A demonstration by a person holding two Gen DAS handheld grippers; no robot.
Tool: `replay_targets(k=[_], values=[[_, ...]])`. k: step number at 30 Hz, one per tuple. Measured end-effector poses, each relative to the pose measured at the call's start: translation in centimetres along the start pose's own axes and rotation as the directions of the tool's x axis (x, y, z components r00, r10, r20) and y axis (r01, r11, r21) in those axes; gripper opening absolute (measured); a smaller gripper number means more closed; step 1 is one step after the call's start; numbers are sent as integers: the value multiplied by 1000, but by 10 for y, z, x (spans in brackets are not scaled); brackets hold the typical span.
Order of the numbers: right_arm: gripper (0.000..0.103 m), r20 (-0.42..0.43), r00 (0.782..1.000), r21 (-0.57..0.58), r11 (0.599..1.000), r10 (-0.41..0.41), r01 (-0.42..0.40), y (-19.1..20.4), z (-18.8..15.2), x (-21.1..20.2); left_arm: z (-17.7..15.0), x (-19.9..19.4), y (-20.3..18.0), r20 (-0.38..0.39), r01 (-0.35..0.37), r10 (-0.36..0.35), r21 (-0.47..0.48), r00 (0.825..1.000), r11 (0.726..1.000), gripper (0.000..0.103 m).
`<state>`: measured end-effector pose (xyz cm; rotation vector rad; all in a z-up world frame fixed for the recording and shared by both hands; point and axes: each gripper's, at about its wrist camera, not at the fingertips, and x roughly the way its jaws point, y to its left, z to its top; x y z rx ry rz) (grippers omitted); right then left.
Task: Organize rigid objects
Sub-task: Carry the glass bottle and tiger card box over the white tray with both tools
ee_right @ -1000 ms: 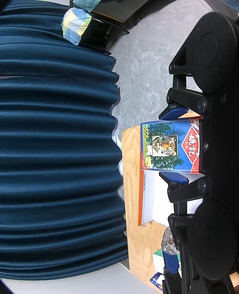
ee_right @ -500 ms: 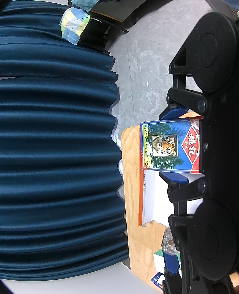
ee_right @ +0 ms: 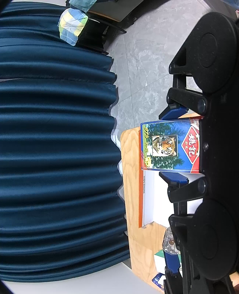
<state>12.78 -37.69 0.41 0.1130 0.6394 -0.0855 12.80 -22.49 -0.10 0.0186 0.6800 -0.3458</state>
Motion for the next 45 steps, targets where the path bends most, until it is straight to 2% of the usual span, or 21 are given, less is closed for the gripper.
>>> replay_targets(k=[45], values=[[71, -8, 1000, -13, 1000, 23, -23, 4, 1, 4, 2, 8, 10, -13, -35, 35, 3, 999, 999, 51]])
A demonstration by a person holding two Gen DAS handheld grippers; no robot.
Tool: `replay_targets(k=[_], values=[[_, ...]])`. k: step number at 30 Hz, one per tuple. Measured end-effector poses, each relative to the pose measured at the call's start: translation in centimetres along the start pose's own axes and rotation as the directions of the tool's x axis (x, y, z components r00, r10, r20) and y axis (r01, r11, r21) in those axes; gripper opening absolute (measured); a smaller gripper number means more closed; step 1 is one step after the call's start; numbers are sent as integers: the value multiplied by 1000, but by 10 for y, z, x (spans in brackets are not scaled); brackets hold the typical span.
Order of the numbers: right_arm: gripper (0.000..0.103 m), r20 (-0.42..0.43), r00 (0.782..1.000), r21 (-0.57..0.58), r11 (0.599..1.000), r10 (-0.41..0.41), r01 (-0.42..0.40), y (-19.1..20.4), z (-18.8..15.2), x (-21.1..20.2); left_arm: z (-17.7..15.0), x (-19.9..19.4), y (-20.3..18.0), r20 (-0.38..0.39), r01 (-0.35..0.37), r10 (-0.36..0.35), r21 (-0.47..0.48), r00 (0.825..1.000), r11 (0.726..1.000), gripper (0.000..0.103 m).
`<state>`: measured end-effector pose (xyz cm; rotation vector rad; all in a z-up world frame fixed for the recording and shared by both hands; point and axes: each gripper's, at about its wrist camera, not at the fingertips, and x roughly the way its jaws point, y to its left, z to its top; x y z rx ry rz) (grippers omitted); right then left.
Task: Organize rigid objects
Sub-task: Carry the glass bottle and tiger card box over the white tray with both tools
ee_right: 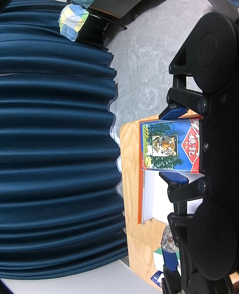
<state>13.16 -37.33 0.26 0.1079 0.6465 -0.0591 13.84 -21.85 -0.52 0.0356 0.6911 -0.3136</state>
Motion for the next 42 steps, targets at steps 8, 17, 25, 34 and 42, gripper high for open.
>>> replay_targets(k=[8, 17, 25, 34, 42], values=[[71, -2, 1000, 8, 1000, -1, 1, -4, 0, 2, -1, 1, -1, -3, -1, 1, 8, 1000, 1000, 51], [71, -7, 1000, 10, 1000, -2, 2, -4, 0, 5, -2, 1, -2, -9, -1, 1, 9, 1000, 1000, 51], [71, -8, 1000, 10, 1000, 1, -1, -5, 0, 4, -2, 3, -3, -14, 0, 0, 19, 1000, 1000, 51], [71, -13, 1000, 13, 1000, 7, -7, -5, 0, 8, -1, 8, -5, -19, 15, -14, 30, 1000, 999, 51], [71, -25, 1000, 11, 1000, 13, -13, -3, 0, 10, -2, 11, -7, -28, 23, -22, 34, 999, 999, 51]])
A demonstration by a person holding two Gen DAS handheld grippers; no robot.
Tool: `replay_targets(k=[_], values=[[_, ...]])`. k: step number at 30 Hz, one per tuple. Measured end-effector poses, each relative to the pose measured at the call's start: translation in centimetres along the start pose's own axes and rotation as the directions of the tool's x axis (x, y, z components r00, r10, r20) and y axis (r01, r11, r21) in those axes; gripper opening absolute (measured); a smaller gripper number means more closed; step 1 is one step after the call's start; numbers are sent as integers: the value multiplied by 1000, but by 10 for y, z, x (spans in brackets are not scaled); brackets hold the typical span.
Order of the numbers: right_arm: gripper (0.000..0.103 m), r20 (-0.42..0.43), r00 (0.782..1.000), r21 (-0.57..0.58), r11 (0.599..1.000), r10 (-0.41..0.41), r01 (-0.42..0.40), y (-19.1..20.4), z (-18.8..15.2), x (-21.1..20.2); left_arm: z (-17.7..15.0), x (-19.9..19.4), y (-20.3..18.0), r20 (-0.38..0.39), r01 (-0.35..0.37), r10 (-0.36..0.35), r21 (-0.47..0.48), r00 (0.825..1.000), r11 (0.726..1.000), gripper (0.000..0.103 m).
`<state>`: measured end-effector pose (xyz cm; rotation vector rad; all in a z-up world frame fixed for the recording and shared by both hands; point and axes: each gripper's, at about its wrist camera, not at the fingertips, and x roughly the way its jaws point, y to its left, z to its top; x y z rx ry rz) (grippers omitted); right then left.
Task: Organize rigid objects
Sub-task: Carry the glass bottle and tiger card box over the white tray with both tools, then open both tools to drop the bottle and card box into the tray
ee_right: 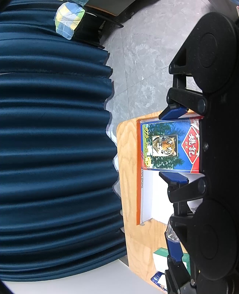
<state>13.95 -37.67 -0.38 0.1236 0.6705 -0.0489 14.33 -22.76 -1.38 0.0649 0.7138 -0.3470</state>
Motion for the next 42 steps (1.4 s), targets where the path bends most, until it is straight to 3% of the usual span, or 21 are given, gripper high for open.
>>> replay_targets(k=[37, 42], values=[[72, -60, 998, 37, 999, -1, 3, -2, -1, 28, -1, 19, -13, -30, 16, -15, 27, 999, 1000, 51], [75, -7, 1000, 29, 999, -20, 21, -2, 1, 18, 3, 13, -18, -3, 39, -39, 43, 999, 998, 67]])
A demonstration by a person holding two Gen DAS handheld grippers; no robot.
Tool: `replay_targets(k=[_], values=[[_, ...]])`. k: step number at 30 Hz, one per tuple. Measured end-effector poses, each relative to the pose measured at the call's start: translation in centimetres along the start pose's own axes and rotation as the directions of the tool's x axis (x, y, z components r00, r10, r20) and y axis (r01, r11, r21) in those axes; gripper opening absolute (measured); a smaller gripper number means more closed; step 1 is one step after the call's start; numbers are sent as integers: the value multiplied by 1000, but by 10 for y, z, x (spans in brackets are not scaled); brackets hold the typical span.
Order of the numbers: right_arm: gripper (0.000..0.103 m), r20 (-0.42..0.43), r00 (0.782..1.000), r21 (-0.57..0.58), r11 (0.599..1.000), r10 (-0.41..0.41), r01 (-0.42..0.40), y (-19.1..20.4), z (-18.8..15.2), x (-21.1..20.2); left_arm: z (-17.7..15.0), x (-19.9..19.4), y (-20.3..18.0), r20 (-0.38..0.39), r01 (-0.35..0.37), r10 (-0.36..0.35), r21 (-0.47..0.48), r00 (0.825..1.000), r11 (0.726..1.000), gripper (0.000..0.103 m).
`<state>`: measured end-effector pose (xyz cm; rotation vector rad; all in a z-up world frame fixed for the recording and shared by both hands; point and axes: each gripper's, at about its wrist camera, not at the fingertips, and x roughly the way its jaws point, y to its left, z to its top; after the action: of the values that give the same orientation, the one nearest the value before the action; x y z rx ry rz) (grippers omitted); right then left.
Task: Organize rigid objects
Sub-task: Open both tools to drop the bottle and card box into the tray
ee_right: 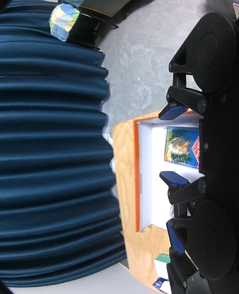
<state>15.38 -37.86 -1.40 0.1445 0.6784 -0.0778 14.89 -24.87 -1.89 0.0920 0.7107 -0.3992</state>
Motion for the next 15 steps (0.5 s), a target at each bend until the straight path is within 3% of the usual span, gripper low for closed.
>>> replay_targets(k=[9, 15], values=[[80, 129, 991, 31, 999, -24, 20, -11, 4, -52, 6, -44, 21, 27, -47, 47, -25, 999, 999, 80], [82, 109, 993, 66, 997, -48, 41, -5, -27, -95, -9, -94, 40, 31, -87, 89, -57, 996, 995, 87]])
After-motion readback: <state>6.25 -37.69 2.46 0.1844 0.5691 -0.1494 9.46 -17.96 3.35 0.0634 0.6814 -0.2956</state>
